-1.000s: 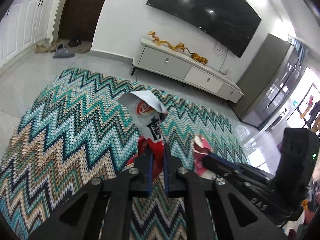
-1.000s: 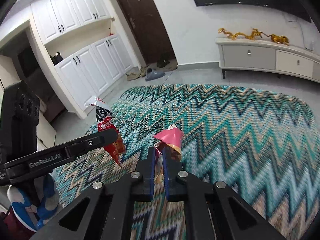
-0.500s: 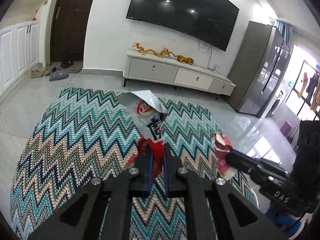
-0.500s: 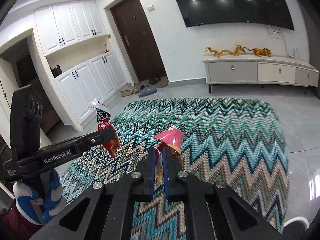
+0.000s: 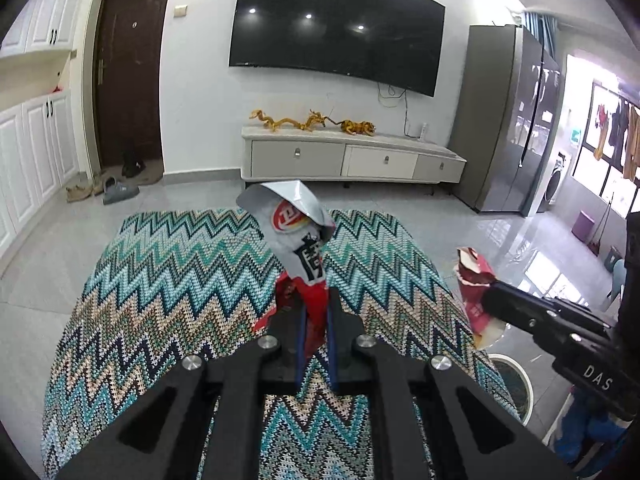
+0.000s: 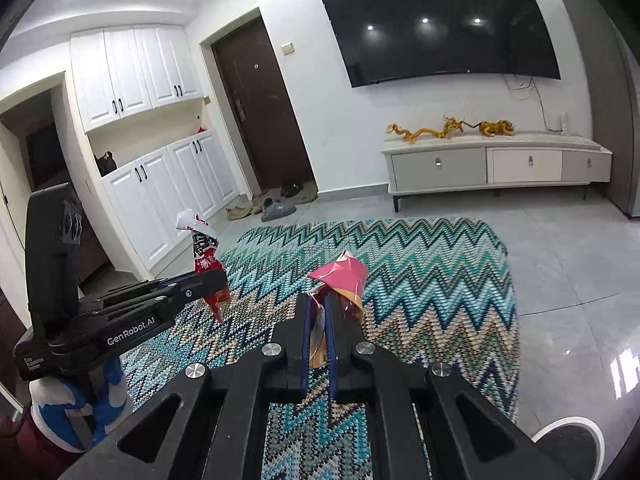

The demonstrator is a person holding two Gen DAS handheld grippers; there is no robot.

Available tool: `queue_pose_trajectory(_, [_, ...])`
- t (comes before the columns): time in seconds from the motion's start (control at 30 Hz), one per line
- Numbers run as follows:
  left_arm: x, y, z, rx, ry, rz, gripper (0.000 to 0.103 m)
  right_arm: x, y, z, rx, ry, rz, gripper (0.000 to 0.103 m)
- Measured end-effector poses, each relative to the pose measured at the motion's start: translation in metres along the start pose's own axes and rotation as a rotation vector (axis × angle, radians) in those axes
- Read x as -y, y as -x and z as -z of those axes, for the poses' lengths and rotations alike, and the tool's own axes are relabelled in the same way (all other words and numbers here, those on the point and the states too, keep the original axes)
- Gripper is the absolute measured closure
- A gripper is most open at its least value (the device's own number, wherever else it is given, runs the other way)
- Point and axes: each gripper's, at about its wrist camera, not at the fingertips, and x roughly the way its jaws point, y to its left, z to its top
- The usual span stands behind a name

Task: Collect trash
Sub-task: 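Lift both held wrappers off the rug and carry them over the bin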

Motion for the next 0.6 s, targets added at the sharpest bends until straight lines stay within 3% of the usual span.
queue_pose_trajectory(0.6, [0.066,0.004,-0.008,0.019,-0.116,0.036,0.095,0.038,0.073,0.009,0.109,-0.045,0.07,0.096])
